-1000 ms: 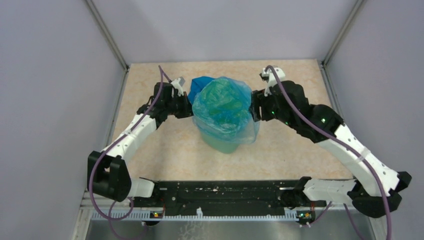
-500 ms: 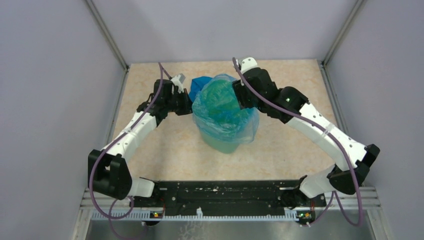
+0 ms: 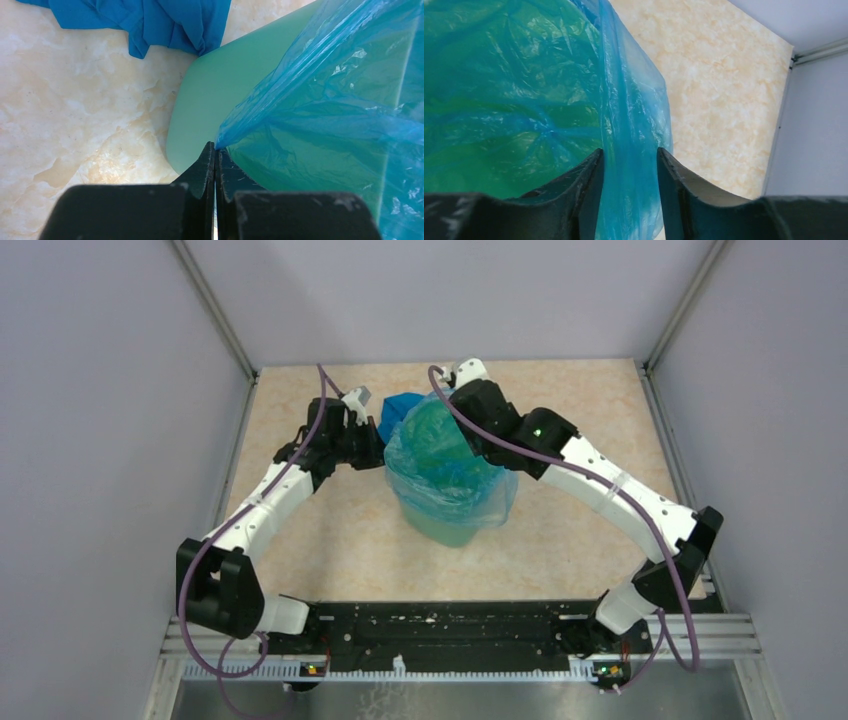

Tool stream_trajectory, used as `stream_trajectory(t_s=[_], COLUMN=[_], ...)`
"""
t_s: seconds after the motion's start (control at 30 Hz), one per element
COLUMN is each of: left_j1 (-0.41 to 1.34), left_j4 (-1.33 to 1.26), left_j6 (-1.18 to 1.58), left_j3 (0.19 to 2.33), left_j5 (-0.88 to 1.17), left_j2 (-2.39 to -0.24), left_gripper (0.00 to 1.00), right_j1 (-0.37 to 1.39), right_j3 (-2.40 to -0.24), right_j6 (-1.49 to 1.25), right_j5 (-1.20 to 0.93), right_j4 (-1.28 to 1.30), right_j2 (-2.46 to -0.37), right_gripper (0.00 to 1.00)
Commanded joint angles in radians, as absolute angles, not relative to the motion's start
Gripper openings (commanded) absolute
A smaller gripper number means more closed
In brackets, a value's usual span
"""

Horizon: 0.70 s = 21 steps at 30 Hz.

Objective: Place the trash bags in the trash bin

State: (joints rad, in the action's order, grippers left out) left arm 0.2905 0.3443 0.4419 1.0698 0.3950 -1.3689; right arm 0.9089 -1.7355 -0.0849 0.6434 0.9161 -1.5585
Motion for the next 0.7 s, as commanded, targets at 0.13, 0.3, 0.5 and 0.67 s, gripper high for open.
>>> stream_trajectory(t_s=[0.13, 0.3, 0.5, 0.67], left_j1=[0.29, 0.289, 0.29, 0.29], left_j4=[0.318, 0.316, 0.308, 0.304], left_j6=[0.419, 0.419, 0.423, 0.428], left_j3=[1.111, 1.109, 1.108, 1.105], left_j5=[0.394, 0.394, 0.397, 0.398], left_j2=[-1.376, -1.375, -1.379, -1.381], left_gripper=[0.0, 0.0, 0.0, 0.0], right_j1=[0.903, 0.83, 0.71, 0.59], right_j3=[-1.785, -1.73, -1.622, -1.49], right_j6=[-0.094, -0.123, -0.159, -0.22], right_j5=[0.751, 0.64, 0.413, 0.23], right_j4=[0.89, 0.827, 0.694, 0.591], right_j2=[-1.539, -1.492, -1.411, -1.353], right_gripper=[0.2, 0.08, 0.06, 0.05])
